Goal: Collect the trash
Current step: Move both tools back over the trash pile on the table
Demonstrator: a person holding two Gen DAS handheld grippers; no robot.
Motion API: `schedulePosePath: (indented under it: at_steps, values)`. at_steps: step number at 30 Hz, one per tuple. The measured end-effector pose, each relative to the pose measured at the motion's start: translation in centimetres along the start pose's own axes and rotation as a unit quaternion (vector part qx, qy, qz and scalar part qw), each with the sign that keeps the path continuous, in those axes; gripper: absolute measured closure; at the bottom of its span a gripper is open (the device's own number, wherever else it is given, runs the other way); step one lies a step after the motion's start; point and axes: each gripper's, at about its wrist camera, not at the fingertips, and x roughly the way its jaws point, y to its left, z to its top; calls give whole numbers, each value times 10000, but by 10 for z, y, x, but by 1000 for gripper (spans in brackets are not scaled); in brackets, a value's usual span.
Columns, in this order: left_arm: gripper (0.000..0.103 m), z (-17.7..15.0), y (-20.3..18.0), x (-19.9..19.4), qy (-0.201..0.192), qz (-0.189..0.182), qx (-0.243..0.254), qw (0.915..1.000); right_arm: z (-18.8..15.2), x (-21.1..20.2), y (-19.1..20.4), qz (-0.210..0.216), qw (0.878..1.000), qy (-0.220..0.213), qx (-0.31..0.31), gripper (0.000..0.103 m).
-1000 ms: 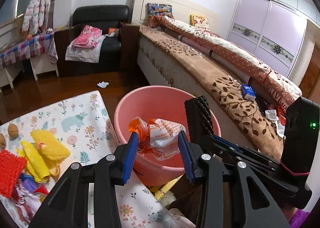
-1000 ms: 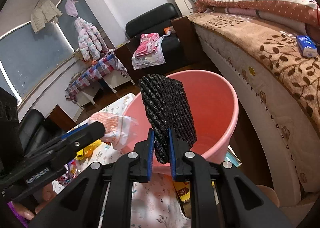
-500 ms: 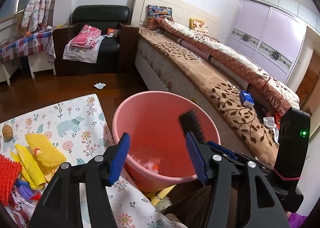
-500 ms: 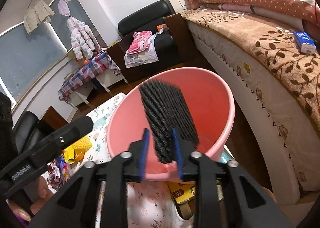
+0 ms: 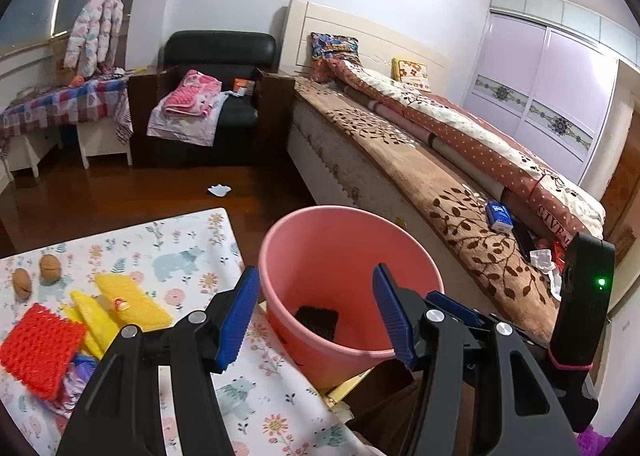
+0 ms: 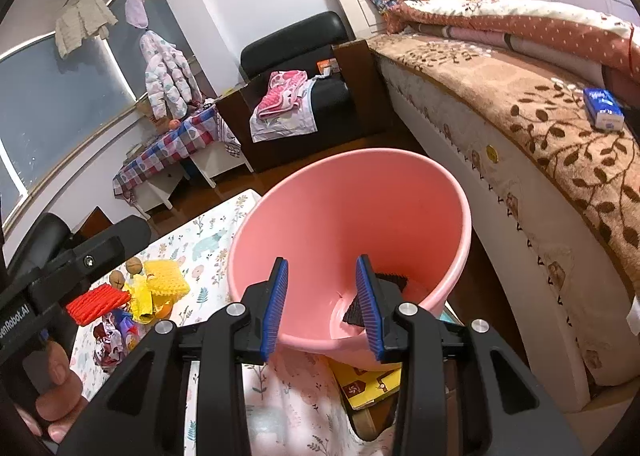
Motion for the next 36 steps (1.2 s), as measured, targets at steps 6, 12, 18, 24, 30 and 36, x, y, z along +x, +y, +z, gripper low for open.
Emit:
schedulePosePath:
  at_steps: [6,12,18,24,30,36]
  values:
    - [45,-1,3,-14,-101,88,-37,9999,-3,-14,15,-85,9995,-188,-221,67]
    - [45,-4,6,-24,-117,255,-91,9996,-9,-27,28,-94,9983,-402,-407,67]
    - [44,-7,12,-32,-146,411,-136,9990,-15,-38,40,-180,9964,-637,-535,57]
    - [40,-12,21,-43,-187,701,-125,9973,-20,-46,58,-249,9937,-738,-808,56]
    - [38,-18,33,-56,-206,950,-207,9951,-25,-49,74,-231,9921,-752,-976,56]
    - [38,-25,43,-67,-188,1111,-301,9932,-32,-52,88,-134,9917,-672,-1085,55]
